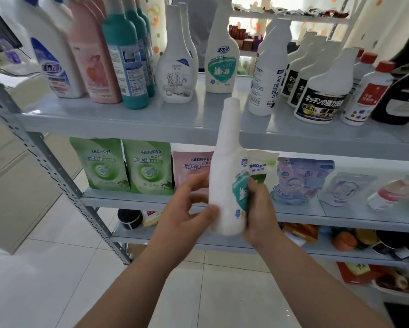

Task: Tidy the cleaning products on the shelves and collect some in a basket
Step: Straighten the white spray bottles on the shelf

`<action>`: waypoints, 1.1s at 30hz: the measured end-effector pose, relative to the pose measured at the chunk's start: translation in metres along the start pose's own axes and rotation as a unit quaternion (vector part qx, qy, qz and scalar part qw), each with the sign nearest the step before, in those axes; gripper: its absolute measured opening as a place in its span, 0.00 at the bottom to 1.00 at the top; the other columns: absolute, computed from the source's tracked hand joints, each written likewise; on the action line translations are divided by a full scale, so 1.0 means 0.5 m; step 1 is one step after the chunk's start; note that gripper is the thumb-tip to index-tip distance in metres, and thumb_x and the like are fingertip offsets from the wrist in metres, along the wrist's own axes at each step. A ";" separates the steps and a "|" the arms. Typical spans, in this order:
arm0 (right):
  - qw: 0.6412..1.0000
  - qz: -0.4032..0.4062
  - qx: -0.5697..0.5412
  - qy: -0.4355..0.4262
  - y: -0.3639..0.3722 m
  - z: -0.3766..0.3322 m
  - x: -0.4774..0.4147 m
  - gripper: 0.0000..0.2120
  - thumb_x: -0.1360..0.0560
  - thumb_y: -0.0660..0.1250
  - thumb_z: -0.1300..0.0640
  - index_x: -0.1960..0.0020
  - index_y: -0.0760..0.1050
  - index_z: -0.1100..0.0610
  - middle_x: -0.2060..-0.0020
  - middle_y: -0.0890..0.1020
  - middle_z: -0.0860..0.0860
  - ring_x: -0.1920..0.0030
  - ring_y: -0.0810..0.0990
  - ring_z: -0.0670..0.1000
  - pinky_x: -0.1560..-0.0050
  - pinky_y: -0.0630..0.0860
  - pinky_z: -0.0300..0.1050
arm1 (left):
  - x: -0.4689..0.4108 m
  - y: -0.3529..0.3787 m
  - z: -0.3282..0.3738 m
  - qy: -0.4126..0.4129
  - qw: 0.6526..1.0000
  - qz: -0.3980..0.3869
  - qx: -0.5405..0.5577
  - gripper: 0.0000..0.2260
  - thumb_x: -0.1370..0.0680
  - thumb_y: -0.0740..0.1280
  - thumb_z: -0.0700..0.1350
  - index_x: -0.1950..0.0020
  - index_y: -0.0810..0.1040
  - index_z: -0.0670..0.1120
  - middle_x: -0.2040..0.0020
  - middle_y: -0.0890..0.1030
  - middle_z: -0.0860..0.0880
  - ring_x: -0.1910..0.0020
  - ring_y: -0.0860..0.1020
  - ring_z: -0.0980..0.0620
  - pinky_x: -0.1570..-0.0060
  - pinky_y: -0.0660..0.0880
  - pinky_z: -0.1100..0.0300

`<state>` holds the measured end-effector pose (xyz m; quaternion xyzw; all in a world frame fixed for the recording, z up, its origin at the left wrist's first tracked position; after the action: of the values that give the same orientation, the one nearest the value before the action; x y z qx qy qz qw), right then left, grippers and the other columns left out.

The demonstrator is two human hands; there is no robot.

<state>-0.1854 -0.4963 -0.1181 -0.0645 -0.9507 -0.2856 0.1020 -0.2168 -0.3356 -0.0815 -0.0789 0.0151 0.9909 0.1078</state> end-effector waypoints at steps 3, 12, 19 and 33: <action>0.999 -0.008 0.006 -0.043 0.040 -0.001 0.006 0.18 0.18 0.60 0.52 0.33 0.78 0.57 0.41 0.85 0.59 0.42 0.85 0.59 0.50 0.84 0.55 | 0.000 -0.031 0.012 -0.007 0.999 -0.031 -0.021 0.24 0.30 0.72 0.58 0.37 0.72 0.77 0.39 0.81 0.63 0.40 0.80 0.58 0.51 0.83 0.58; 0.953 -0.037 0.253 -0.164 0.176 -0.036 0.010 0.21 0.31 0.72 0.40 0.40 0.73 0.29 0.44 0.85 0.40 0.44 0.85 0.44 0.51 0.84 0.43 | -0.056 -0.136 0.036 -0.012 0.999 -0.037 0.025 0.30 0.22 0.72 0.41 0.30 0.72 0.71 0.40 0.84 0.55 0.42 0.84 0.49 0.48 0.84 0.49; 0.907 0.002 0.356 -0.224 0.237 -0.140 -0.060 0.44 0.43 0.79 0.36 0.35 0.57 0.30 0.41 0.80 0.40 0.44 0.81 0.40 0.56 0.79 0.31 | -0.169 -0.131 0.090 0.066 0.996 -0.054 -0.016 0.30 0.23 0.72 0.47 0.28 0.68 0.73 0.35 0.81 0.57 0.39 0.82 0.55 0.52 0.81 0.63; 0.858 0.056 0.366 -0.357 0.234 -0.287 -0.271 0.40 0.39 0.87 0.51 0.43 0.61 0.37 0.46 0.76 0.38 0.50 0.77 0.27 0.60 0.74 0.23 | -0.442 -0.163 0.123 0.151 0.868 -0.006 -0.472 0.20 0.16 0.61 0.46 0.23 0.70 0.51 0.28 0.75 0.47 0.31 0.72 0.46 0.31 0.68 0.54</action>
<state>-0.0102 -0.4879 0.0298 -0.1733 -0.9527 0.1314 -0.2125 0.0047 -0.2999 0.0137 -0.2694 -0.4392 0.8549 0.0603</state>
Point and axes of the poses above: each hand's wrist, its own x-axis away from the middle knuckle, its own y-axis out of the palm, z = x × y, the point moved 5 cm from there along -x, towards the middle knuckle
